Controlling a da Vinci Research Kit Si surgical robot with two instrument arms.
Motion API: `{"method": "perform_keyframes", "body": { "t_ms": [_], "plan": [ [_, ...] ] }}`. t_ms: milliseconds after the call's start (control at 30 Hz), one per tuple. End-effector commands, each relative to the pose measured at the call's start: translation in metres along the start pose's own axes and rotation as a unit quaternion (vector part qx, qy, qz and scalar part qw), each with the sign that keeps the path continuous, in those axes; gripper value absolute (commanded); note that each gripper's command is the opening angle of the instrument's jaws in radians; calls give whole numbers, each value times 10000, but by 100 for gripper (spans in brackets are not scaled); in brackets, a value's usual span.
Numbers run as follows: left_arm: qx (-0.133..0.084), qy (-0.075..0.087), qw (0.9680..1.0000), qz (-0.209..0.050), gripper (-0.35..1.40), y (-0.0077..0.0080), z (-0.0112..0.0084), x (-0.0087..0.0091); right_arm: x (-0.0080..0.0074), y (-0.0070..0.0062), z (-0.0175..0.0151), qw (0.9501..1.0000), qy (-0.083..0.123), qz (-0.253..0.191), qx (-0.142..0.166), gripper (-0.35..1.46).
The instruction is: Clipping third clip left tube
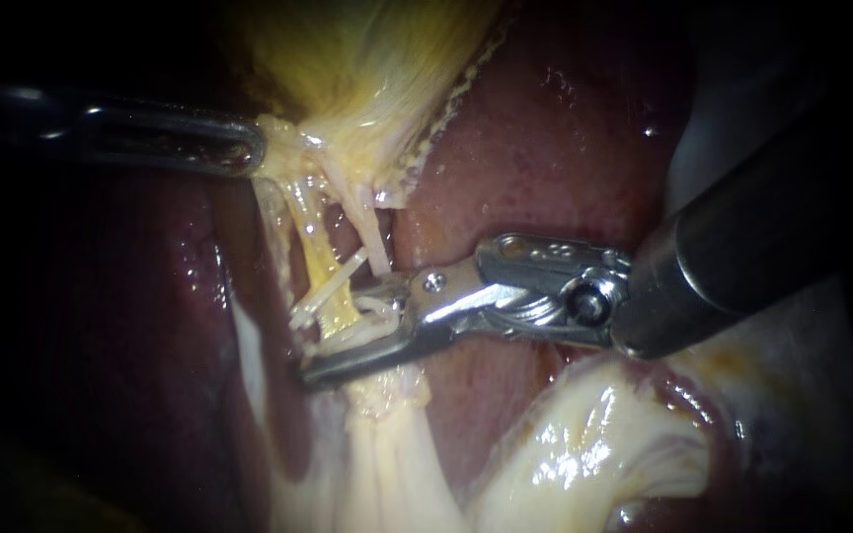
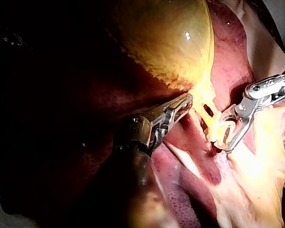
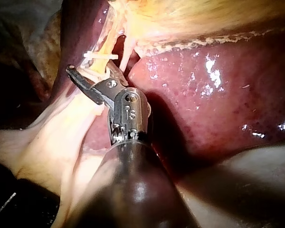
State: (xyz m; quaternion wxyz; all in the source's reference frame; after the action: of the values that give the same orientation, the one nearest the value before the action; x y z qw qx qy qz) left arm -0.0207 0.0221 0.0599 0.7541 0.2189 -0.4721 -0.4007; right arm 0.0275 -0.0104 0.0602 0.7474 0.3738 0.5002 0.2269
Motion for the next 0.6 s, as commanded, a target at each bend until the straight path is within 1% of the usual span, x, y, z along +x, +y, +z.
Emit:
{"method": "perform_keyframes", "body": {
  "t_ms": [33,233,500,600],
  "plan": [
    [-2,0,10000,0,-35,0,0,0,0,0,0,10000,0,1,-1,46],
    [-3,0,10000,-1,-35,0,0,0,5,5,-2,10000,11,-37,-10,48],
    [-4,-1,10000,0,-35,0,1,0,22,17,-8,10000,39,-84,-26,48],
    [-4,-1,10000,0,-35,0,1,0,26,20,-9,9999,38,-100,-49,48]
  ]
}}
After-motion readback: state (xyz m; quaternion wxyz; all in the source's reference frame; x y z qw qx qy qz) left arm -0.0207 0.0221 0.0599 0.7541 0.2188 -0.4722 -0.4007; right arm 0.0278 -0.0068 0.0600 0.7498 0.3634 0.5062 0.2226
